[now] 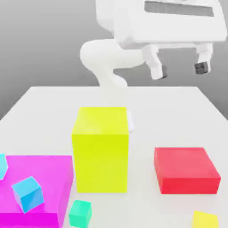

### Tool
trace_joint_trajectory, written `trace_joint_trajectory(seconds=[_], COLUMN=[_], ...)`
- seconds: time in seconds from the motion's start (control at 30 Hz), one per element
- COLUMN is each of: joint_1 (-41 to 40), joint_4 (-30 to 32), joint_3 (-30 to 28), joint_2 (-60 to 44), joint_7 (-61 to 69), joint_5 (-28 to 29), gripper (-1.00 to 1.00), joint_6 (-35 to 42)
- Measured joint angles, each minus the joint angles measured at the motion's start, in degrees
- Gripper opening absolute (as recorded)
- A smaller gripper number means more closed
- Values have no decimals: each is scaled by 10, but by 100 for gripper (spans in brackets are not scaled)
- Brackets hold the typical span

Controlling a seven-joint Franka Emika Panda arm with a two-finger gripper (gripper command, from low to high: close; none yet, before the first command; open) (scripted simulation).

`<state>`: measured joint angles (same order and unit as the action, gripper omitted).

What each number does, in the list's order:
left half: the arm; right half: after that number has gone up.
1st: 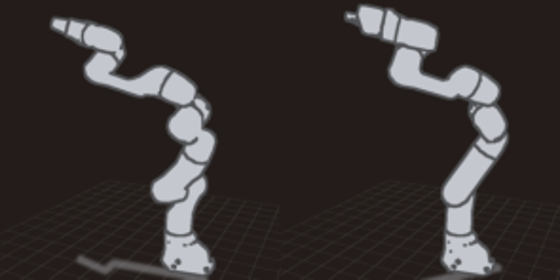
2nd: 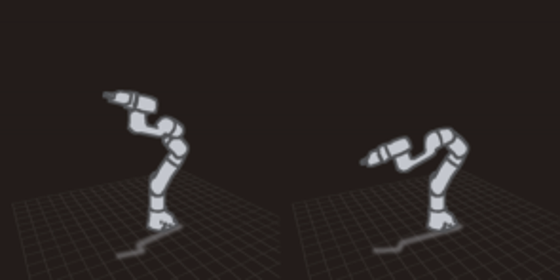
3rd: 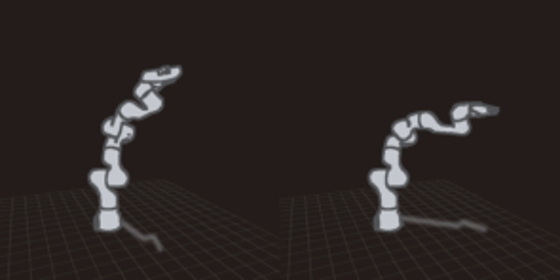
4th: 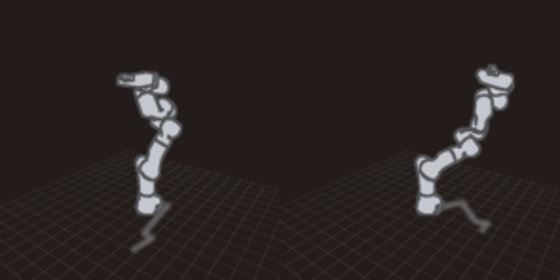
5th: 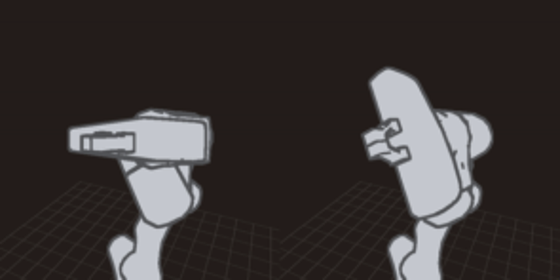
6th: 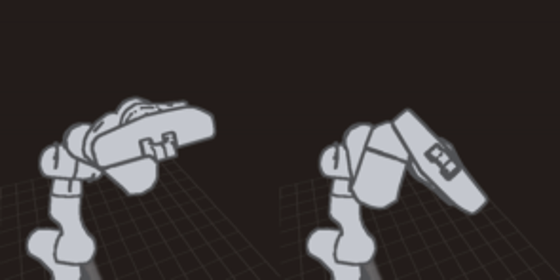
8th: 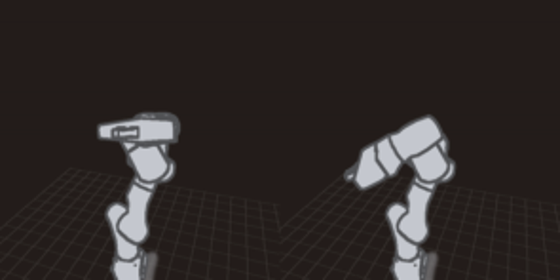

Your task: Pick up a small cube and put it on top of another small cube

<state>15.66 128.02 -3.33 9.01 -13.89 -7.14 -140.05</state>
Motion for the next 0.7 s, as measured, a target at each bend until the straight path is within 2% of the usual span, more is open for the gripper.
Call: trace_joint_trajectory(seconds=[0.23,0.5,0.63,0.67,0.7], joint_1=[39,66,72,72,72], joint_4=[-14,-29,-44,-48,-48], joint_3=[17,37,37,37,37], joint_2=[-144,-303,-386,-403,-403], joint_7=[105,185,193,193,193], joint_5=[2,63,75,76,76], gripper=[0,0,0,-100,-100], joint_6=[-35,-77,-132,-145,-145])
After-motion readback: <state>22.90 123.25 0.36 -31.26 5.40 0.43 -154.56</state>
